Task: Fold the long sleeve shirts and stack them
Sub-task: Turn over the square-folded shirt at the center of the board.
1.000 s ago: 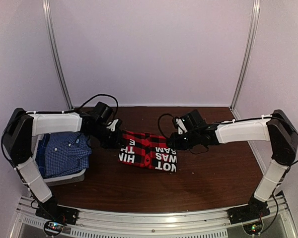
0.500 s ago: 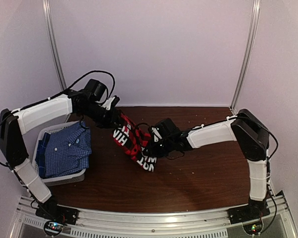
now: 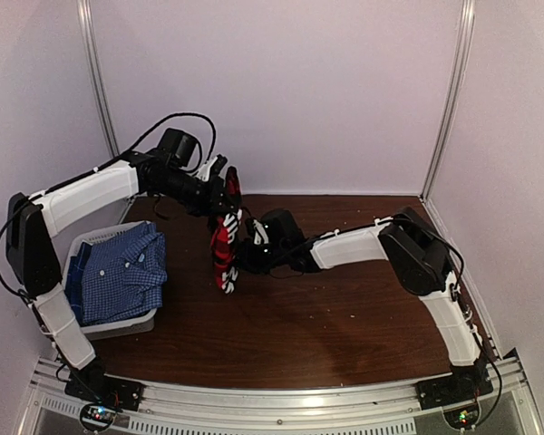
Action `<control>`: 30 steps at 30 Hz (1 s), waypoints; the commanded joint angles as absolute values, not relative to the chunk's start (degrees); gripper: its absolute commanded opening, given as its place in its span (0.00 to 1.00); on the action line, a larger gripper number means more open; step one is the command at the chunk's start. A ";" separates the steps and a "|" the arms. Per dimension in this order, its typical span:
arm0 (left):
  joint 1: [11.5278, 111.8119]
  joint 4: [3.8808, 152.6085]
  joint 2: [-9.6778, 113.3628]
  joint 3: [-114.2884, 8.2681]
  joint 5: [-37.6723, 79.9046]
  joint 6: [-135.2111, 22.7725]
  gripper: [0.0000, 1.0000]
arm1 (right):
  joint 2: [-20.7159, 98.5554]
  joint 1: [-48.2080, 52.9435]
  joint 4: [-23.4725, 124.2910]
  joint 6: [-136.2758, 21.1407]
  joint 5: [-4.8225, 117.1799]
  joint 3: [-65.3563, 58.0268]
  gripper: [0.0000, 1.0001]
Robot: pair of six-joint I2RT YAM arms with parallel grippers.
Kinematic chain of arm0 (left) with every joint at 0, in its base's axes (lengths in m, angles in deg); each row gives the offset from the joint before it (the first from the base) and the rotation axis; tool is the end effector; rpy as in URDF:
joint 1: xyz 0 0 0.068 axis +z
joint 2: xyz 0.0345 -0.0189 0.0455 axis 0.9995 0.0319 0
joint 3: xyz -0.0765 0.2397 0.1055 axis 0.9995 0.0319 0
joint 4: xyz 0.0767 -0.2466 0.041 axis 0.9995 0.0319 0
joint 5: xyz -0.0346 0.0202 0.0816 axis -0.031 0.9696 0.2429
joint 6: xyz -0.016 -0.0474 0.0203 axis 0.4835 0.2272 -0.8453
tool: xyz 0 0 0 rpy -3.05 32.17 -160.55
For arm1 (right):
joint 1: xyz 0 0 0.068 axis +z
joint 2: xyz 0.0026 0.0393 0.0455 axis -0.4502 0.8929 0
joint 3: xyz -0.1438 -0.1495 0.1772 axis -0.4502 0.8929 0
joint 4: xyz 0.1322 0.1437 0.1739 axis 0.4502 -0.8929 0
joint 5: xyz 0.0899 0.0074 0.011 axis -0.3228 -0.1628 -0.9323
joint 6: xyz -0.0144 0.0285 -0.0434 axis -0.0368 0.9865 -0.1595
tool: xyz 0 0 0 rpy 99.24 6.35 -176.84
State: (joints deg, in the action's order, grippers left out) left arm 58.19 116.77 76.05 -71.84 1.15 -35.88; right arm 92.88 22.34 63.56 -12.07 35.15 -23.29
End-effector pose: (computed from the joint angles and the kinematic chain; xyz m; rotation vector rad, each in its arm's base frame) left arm 0.3291 -0.2094 0.3218 0.2181 2.5062 -1.0720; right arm 0.3321 0.4096 0.1413 -0.3027 2.3776 1.5014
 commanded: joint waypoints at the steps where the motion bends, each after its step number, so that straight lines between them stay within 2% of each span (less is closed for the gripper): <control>1: 57.37 108.29 78.44 -71.37 -3.87 -33.45 0.00 | 91.43 22.45 70.55 -9.82 32.25 -20.86 0.26; 9: 57.32 106.89 80.30 -71.40 -3.80 -32.78 0.00 | 86.35 20.05 71.92 -10.65 32.20 -14.06 0.28; 14: 56.87 106.85 82.42 -73.13 -4.23 -32.49 0.00 | 79.17 17.34 68.76 -13.38 33.81 -8.49 0.34; 20: 53.52 106.80 89.18 -79.61 -3.26 -31.54 0.00 | 64.59 12.08 57.95 -20.40 38.39 0.75 0.42; 24: 46.31 106.09 99.15 -89.38 -0.54 -28.64 0.00 | 50.89 5.55 48.61 -25.05 45.82 10.04 0.48; 26: 42.66 105.27 106.44 -96.44 -0.40 -26.35 0.23 | 44.05 2.15 44.77 -27.09 48.74 14.10 0.54; 29: 39.25 106.54 115.13 -108.53 -0.83 -23.96 0.38 | 37.21 -1.55 41.26 -28.93 50.65 18.35 0.61; 30: 38.80 106.78 116.29 -110.69 -0.44 -23.69 0.45 | 36.35 -1.89 40.67 -29.29 50.85 19.42 0.63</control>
State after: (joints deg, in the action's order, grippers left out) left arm 43.02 108.31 109.95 -101.00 -0.53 -27.35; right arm 40.62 -0.24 48.76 -24.68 45.73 15.22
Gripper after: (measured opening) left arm 0.352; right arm 0.603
